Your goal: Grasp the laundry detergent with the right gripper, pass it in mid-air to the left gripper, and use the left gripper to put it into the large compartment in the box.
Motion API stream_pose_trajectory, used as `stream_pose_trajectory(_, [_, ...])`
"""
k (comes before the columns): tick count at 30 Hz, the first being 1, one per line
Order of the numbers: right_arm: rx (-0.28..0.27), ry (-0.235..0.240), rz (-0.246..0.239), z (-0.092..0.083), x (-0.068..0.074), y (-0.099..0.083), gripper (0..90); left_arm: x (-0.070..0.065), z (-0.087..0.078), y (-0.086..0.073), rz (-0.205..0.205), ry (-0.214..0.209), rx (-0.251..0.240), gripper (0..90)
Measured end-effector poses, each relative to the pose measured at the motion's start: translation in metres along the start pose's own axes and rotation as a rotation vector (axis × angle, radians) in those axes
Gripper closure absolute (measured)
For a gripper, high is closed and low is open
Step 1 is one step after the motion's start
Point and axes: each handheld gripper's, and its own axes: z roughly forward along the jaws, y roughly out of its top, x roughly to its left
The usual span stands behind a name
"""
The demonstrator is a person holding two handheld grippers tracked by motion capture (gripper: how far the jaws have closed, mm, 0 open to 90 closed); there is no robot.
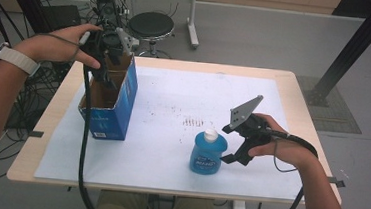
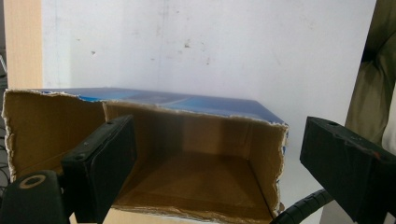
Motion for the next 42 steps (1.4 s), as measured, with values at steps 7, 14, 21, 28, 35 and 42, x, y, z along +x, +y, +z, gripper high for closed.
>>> stream_pose_trajectory(7, [-0.017,0.001,0.003,0.004,0.000,-0.002,7.3,0.000,0.001,0.001,0.000,-0.001,0.000,11.4])
stream_pose_trajectory(14, [-0.025,0.009,0.004,0.009,-0.001,-0.005,7.3,0.001,0.001,0.001,-0.001,-0.003,0.001,11.3])
stream_pose_trajectory(21, [-0.038,0.001,0.003,0.012,-0.001,-0.010,7.2,0.001,0.004,0.001,-0.004,-0.004,0.000,11.3])
stream_pose_trajectory(28, [-0.049,0.002,0.011,0.017,-0.002,-0.015,7.2,0.000,0.003,0.003,-0.001,-0.003,0.001,11.3])
stream_pose_trajectory(35, [-0.064,-0.003,0.010,0.021,-0.001,-0.018,7.2,-0.001,0.003,0.004,-0.001,-0.002,-0.001,11.4])
stream_pose_trajectory(42, [-0.079,-0.005,0.014,0.026,-0.001,-0.020,6.9,-0.002,0.004,0.005,0.001,-0.003,0.002,11.3])
